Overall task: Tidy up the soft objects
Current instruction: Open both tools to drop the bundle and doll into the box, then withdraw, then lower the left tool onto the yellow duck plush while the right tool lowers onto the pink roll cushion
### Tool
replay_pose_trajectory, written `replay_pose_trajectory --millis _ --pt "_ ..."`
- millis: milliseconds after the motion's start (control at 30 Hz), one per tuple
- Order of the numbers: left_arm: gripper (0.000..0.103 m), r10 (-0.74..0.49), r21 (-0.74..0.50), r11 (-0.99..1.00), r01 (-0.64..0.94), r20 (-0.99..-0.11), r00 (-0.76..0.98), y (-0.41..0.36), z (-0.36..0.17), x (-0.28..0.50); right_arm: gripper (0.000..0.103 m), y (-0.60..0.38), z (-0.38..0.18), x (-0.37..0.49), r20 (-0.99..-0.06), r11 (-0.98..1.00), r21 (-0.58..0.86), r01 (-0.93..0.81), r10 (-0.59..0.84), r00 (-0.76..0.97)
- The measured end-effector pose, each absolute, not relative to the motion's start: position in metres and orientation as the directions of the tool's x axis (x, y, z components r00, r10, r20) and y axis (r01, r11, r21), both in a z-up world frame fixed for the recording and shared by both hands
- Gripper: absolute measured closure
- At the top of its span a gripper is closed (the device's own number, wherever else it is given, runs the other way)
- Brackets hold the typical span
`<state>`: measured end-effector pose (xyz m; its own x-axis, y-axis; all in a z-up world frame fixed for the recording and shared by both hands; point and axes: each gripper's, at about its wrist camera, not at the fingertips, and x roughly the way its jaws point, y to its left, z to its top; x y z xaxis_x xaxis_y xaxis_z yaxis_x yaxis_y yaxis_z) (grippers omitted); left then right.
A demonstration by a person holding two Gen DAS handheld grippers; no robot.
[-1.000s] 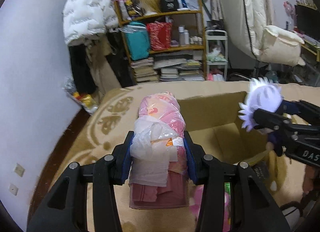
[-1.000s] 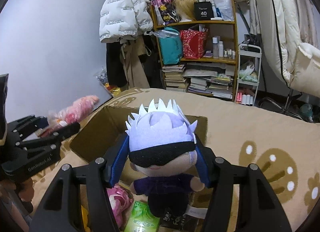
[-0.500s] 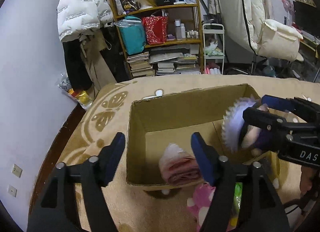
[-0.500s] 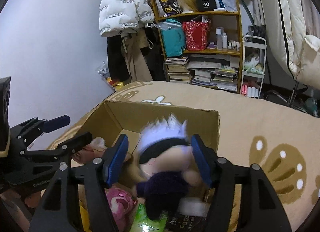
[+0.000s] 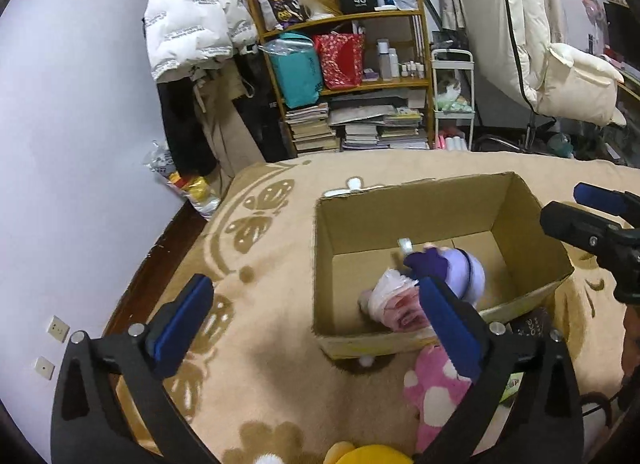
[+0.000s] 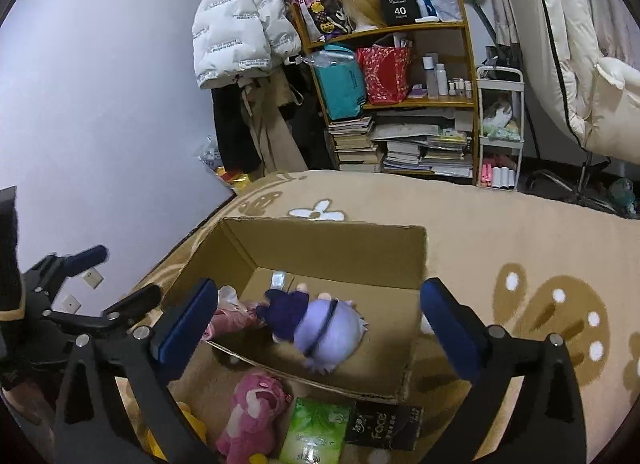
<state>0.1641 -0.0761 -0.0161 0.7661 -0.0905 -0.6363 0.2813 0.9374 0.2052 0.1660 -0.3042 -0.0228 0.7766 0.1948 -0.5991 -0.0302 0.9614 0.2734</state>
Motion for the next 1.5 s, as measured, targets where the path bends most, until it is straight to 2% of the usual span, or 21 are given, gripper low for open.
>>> replay_pose_trajectory --millis 300,767,1500 --pt "0.001 -0.054 0.146 0.967 0.209 -0.683 0.729 -0.044 -0.013 0.153 0.0 -0.302 -0.016 0.15 -0.624 0.963 0.269 -0.015 0.186 0.759" --pt "0.001 -0.024 0.131 0.977 0.169 -0.717 0.696 -0.025 -0.01 0.102 0.0 -0.296 -0.007 0.1 -0.643 0.964 0.265 0.007 0.171 0.746" --pt "0.001 0.043 0.174 0.978 0.119 -0.717 0.696 -0.004 -0.01 0.03 0.0 -0.256 -0.012 0.02 -0.692 0.981 0.187 -0.054 0.171 0.702"
